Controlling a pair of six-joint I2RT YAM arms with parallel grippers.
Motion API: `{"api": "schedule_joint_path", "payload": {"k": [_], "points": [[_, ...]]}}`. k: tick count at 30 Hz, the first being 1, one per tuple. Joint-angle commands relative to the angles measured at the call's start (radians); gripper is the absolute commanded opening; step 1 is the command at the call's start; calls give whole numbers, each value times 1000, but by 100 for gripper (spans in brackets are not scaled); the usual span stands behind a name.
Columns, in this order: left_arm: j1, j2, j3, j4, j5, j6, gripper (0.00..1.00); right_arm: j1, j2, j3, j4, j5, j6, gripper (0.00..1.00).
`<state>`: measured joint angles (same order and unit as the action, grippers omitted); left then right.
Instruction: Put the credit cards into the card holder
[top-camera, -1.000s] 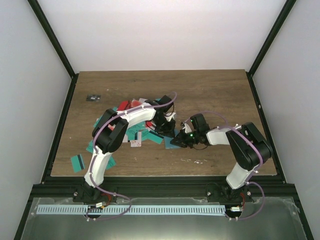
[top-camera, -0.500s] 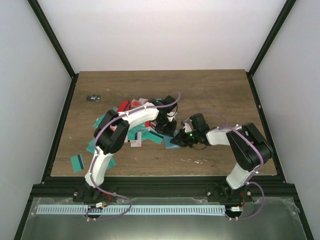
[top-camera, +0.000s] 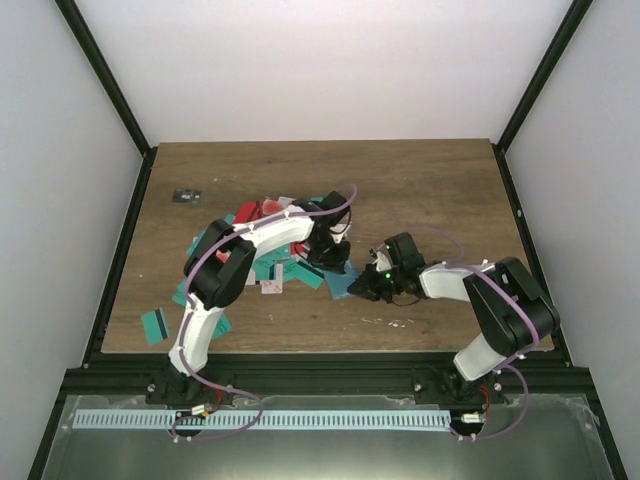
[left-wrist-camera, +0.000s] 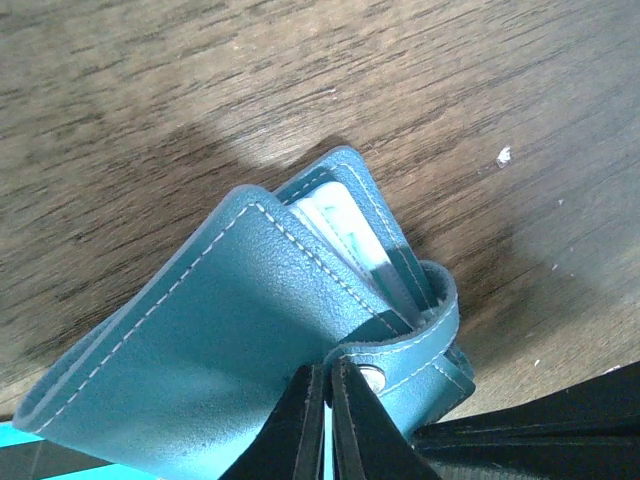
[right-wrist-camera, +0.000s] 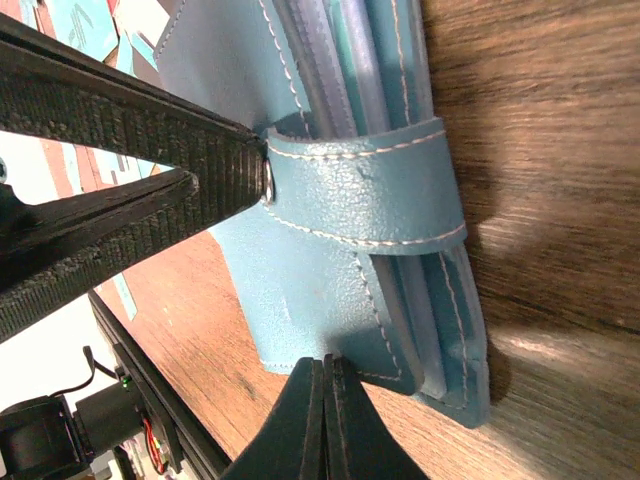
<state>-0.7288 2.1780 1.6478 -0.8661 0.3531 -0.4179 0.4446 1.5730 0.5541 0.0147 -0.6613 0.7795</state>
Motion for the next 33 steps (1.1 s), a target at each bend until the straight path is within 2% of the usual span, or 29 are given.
{"api": "schedule_joint_path", "payload": {"k": [1,8,22,25,29,33], "points": [[61,84,-77,-151,-233,13,7,-10,71,-64,-266,164,6,1],[60,49,-59,-153,-189,16,16,-9,30,-33,-304,159,0,1],[61,-19,-20,-174,-120,10,20,-8,-148,67,-425,158,-22,1],[61,-32,-25,-160,-105,7,17,-9,-175,76,-445,159,-26,1],[61,-39,-22,-152,-97,8,5,-9,-208,84,-469,164,-28,1],[60,-69,-9,-146,-66,5,8,-9,-236,87,-481,160,-31,1]]}}
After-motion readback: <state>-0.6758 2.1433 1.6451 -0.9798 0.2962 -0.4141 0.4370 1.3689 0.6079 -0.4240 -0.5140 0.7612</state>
